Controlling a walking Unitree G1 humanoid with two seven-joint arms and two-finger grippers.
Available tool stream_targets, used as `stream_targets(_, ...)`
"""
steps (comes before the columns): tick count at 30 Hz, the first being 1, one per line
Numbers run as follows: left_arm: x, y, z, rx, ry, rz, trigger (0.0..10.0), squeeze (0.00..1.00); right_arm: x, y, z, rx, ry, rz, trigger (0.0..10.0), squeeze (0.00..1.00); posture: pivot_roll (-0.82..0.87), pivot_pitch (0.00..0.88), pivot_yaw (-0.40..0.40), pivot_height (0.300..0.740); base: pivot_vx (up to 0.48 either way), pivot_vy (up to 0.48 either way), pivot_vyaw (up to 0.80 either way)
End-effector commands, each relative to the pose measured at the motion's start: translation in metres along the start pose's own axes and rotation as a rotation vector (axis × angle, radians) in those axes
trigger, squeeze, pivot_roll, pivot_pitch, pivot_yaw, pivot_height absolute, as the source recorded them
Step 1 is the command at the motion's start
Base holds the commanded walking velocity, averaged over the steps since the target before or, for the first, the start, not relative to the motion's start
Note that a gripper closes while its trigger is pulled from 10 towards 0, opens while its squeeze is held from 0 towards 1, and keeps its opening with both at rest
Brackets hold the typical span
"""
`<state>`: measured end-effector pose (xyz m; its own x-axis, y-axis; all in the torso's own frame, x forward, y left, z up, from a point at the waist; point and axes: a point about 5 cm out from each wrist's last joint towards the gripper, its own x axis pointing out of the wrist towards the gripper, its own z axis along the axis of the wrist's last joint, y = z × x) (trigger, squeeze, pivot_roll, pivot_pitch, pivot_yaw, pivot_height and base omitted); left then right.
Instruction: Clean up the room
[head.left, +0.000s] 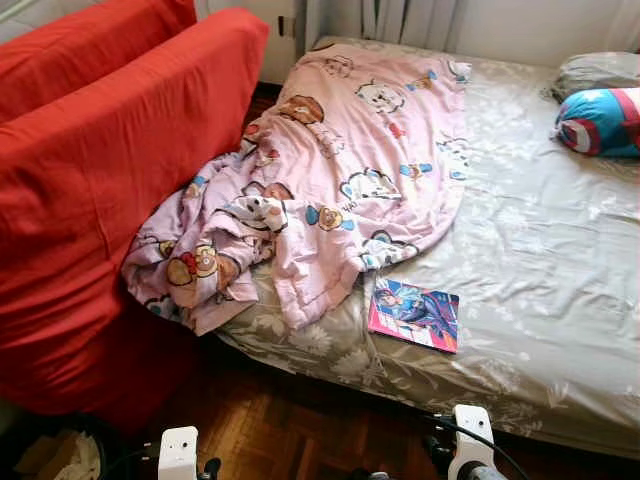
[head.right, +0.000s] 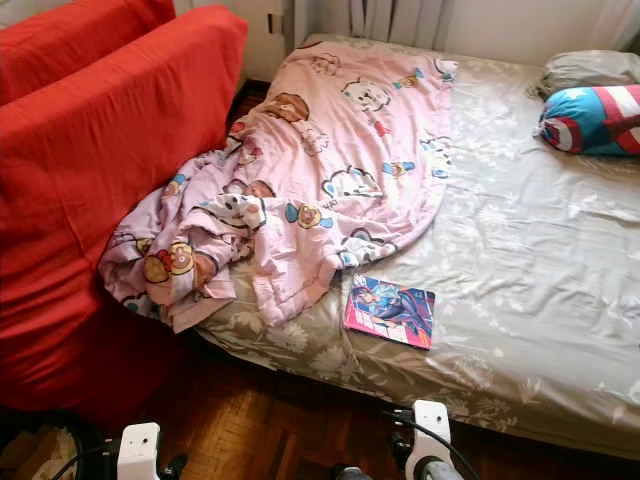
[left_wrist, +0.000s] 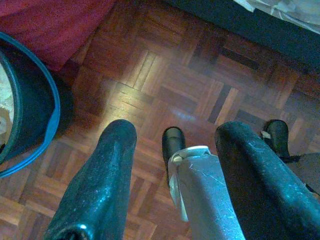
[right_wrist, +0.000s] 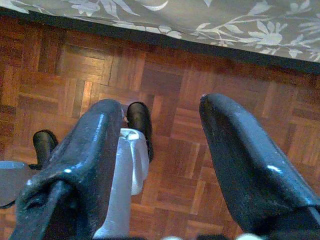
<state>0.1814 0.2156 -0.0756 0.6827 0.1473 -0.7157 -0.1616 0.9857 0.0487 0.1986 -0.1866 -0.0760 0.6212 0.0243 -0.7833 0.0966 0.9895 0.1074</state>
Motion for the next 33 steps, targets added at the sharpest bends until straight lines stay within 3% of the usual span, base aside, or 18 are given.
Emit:
stream_targets(1, -0.0037, 0.0009, -0.0125, 0.005, 0.040, 0.002, 10.0, 0.00, -0.0020, -0.0033, -0.0094, 0.000, 0.033, -0.007, 10.0, 0.00, 0.08, 0.138, -0.029, 0.740, 0.000, -0.341, 0.00)
stream_targets(8, -0.0036, 0.0010, -0.0120, 0.003, 0.038, 0.003, 10.0, 0.00, -0.0020, -0.0033, -0.0094, -0.007, 0.038, -0.003, 10.0, 0.00, 0.08, 0.147, -0.029, 0.740, 0.000, -0.342, -0.71)
stream_targets(33, -0.0028, 0.0031, -0.0089, -0.002, 0.028, 0.006, 10.0, 0.00, -0.0016, -0.0026, -0.0073, 0.006, 0.020, -0.010, 10.0, 0.00, 0.07, 0.155, -0.019, 0.740, 0.000, -0.341, 0.00)
